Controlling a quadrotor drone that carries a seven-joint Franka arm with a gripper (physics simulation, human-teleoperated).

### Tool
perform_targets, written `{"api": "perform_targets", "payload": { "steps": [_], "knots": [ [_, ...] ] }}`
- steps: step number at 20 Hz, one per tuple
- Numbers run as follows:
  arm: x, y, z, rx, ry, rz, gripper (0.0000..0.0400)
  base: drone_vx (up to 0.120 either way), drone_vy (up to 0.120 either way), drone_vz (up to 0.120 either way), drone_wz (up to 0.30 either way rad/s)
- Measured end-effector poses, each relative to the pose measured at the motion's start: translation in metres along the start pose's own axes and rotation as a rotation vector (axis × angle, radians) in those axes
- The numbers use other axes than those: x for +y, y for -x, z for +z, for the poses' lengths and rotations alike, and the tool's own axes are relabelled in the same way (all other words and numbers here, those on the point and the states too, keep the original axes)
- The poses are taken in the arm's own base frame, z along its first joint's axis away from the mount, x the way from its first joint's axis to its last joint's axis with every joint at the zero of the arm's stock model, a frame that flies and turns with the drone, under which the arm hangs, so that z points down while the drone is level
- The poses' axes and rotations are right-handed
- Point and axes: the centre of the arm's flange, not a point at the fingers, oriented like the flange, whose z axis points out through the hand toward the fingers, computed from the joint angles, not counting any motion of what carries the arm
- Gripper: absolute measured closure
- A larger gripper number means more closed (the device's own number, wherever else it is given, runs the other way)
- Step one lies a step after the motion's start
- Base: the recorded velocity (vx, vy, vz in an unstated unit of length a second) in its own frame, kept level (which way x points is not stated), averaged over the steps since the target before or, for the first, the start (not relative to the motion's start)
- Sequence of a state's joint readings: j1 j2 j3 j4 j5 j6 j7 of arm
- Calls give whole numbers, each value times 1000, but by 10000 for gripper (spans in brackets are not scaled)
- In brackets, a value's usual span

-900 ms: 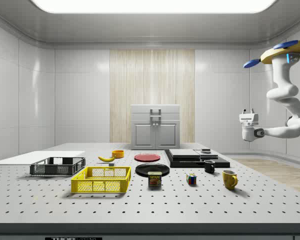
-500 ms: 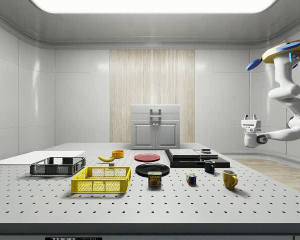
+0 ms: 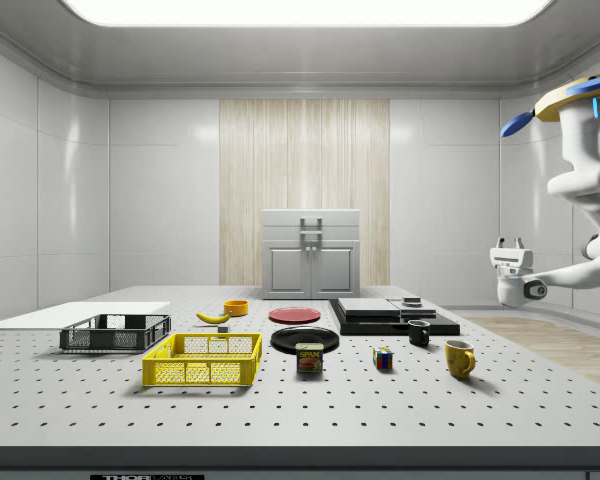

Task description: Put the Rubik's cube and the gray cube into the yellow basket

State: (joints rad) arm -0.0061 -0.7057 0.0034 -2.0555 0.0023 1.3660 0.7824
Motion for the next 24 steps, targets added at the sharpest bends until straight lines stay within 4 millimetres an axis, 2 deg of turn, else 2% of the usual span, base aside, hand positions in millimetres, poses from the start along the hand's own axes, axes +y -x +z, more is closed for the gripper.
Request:
{"api": "perform_targets", "payload": {
  "steps": [8, 24],
  "knots": [
    [0, 0, -4, 5, -4, 0, 0, 0, 120, 0, 0],
    [1, 1, -5, 16, -10, 0, 0, 117, 120, 0, 0]
  ]
}}
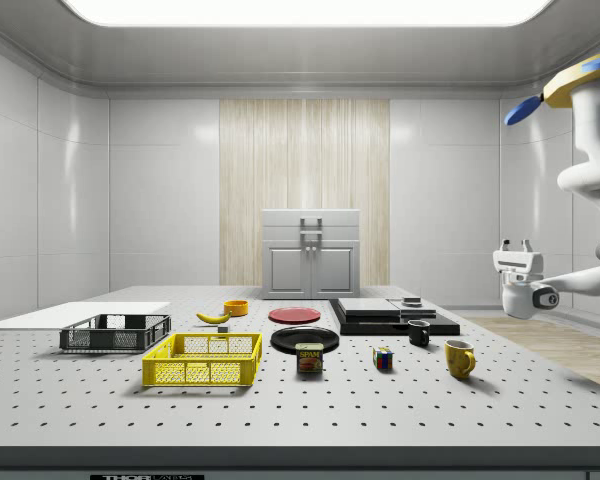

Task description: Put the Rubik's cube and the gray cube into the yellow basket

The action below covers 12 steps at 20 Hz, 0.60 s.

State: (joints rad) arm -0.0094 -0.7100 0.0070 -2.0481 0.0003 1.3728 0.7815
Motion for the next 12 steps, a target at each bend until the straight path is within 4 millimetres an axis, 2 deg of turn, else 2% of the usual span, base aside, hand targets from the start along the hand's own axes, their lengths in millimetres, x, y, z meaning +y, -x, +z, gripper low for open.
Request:
{"api": "perform_targets", "payload": {
  "steps": [12],
  "knots": [
    [-1, 3, 0, 27, 14, 0, 0, 120, 120, 0, 0]
  ]
}}
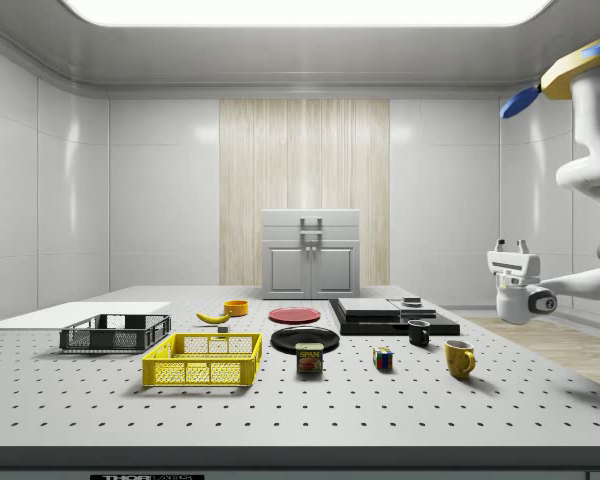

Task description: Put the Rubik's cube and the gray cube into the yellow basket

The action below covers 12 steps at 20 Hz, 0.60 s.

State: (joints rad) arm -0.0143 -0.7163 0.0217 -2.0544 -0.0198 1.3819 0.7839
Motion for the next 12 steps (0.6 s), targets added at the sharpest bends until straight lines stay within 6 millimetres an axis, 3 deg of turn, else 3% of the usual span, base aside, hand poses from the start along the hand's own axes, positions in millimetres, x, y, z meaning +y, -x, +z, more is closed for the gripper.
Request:
{"api": "perform_targets", "payload": {
  "steps": [4, 12],
  "knots": [
    [-2, 3, 0, 25, 21, 0, 0, 120, 120, 0, 0],
    [-15, 16, 2, 163, 150, -4, 0, 120, 5, 0, 0]
  ]
}}
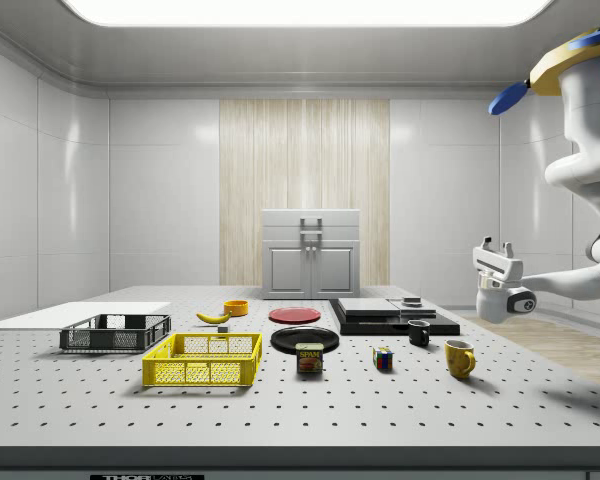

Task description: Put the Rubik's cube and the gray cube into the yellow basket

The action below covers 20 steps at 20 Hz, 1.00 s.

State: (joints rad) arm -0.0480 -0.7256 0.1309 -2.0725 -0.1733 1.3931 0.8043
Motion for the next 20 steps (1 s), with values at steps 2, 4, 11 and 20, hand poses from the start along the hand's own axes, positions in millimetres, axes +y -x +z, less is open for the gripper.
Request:
{"api": "perform_targets", "payload": {
  "steps": [2, 4, 11, 20],
  "knots": [
    [-7, 7, 1, 72, 70, -2, 0, 120, 0, 0, 0],
    [-16, 17, 3, 171, 168, -5, 0, 120, 0, 0, 0],
    [-62, 65, 59, 806, 802, -23, 0, 120, 0, -57, 0],
    [-44, 49, 174, 1703, 1706, -49, 0, 120, 0, -120, 0]
  ]
}}
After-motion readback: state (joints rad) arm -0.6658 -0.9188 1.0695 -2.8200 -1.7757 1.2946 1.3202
